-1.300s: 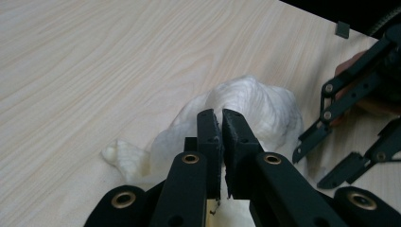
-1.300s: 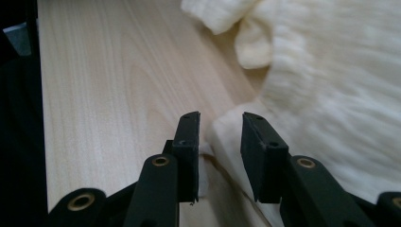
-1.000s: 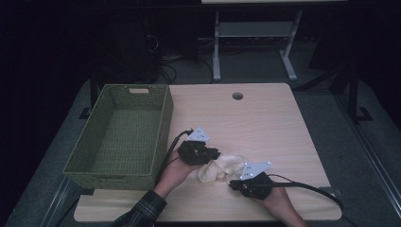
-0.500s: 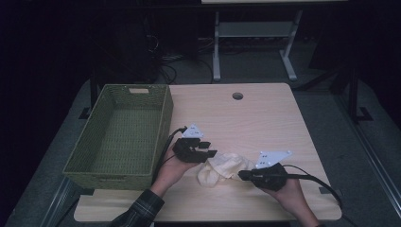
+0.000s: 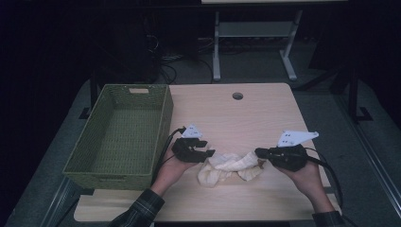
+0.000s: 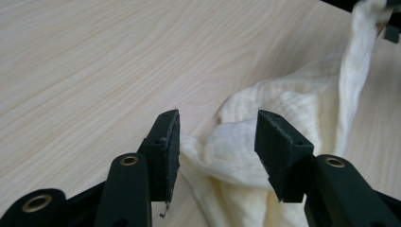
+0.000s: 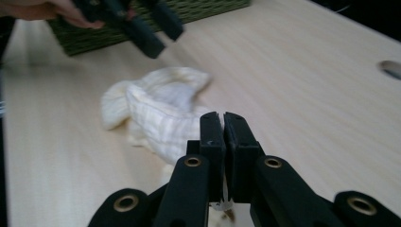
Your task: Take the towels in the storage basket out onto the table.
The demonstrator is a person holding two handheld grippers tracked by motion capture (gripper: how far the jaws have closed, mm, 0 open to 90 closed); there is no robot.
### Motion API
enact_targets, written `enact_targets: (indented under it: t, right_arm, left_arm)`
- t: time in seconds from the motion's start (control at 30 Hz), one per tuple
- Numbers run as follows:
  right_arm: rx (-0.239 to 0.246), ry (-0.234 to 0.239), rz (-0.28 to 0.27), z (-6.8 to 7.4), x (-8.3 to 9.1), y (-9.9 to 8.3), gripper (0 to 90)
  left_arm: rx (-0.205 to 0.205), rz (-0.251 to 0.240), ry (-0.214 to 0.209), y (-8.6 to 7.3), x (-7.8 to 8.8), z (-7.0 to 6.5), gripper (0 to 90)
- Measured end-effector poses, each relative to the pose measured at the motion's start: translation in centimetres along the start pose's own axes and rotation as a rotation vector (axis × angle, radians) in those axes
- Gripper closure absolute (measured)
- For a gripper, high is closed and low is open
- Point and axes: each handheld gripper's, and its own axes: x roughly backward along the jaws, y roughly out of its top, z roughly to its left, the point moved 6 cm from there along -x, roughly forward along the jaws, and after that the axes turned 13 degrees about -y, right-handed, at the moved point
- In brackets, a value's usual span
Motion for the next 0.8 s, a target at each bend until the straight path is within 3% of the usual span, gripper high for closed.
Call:
enact_targets:
  t: [0.23, 0.4, 0.43, 0.57, 0.8]
  right_arm:
    - [-0.038, -0.096, -0.019, -3.7, 1.5, -0.1, 87.1]
    - [-0.066, -0.169, 0.027, -5.8, 1.6, -1.8, 87.2]
    - [-0.074, -0.206, 0.05, -6.7, 1.7, -2.6, 87.2]
    - [-0.103, -0.239, 0.061, -7.9, 2.1, -3.3, 87.1]
    - [-0.097, -0.233, 0.075, -7.8, 1.6, -3.6, 87.1]
  left_arm:
    - [-0.008, 0.007, 0.026, -0.1, -0.1, 0.4, 50.0]
    - [-0.011, 0.02, 0.038, -0.3, -0.6, 0.6, 49.9]
    - [-0.011, 0.022, 0.045, -0.3, -0.6, 0.7, 49.9]
    - [-0.003, 0.028, 0.062, -0.4, -1.0, 1.1, 50.0]
    - [-0.006, 0.049, 0.113, 0.1, -2.4, 3.0, 52.0]
